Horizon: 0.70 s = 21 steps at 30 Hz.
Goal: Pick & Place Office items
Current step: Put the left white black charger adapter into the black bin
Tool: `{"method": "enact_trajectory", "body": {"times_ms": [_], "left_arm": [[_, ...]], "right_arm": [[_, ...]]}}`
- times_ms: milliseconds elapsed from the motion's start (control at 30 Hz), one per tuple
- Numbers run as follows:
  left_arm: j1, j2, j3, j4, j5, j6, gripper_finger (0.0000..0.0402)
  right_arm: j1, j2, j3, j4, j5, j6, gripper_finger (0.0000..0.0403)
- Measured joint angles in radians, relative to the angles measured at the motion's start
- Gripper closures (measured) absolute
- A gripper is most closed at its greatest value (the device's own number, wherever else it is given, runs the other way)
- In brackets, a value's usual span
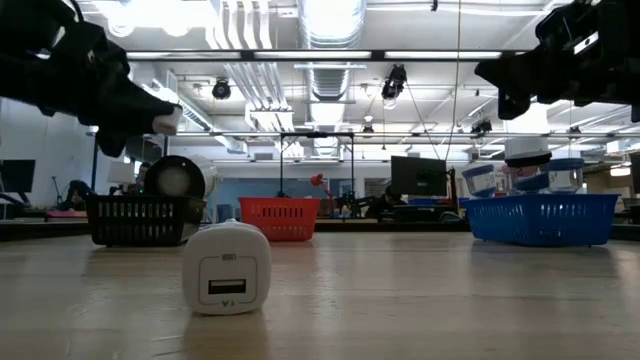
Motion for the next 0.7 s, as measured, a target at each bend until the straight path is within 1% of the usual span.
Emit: {"method": "enact_trajectory", "body": {"times_ms": [100, 200, 367, 467, 533, 633, 700], "left_arm": [[0.001, 0.001, 0.051, -0.006, 0.0, 0.035, 0.0273], [0.002, 0.025, 0.149, -0.055, -0.013, 0.07, 0.0273], [0.001, 0.106, 0.377, -0.267, -0.087, 0.11, 0.0273], [0.001, 0.176, 0.511, -0.416, -0.139, 0.105, 0.0273], [0.001, 0.23, 0.59, -0.498, -0.151, 0.094, 0.0273], [0.001, 0.306, 0.678, -0.597, -0.153, 0.085, 0.0273], [0.001, 0.351, 0.718, -0.634, -0.153, 0.082, 0.0273]], "right_arm": [[0.0, 0.001, 0.0, 0.001, 0.0, 0.0, 0.0394], [0.0, 0.001, 0.0, 0.002, 0.0, 0.0, 0.0394], [0.0, 0.0, 0.0, 0.003, 0.0, -0.002, 0.0394], [0.0, 0.0, 0.0, 0.003, 0.0, -0.002, 0.0394], [0.0, 0.0, 0.0, 0.003, 0.0, -0.002, 0.0394], [0.0, 0.0, 0.0, 0.003, 0.0, -0.003, 0.0394], [0.0, 0.0, 0.0, 0.003, 0.0, -0.003, 0.0394]]}}
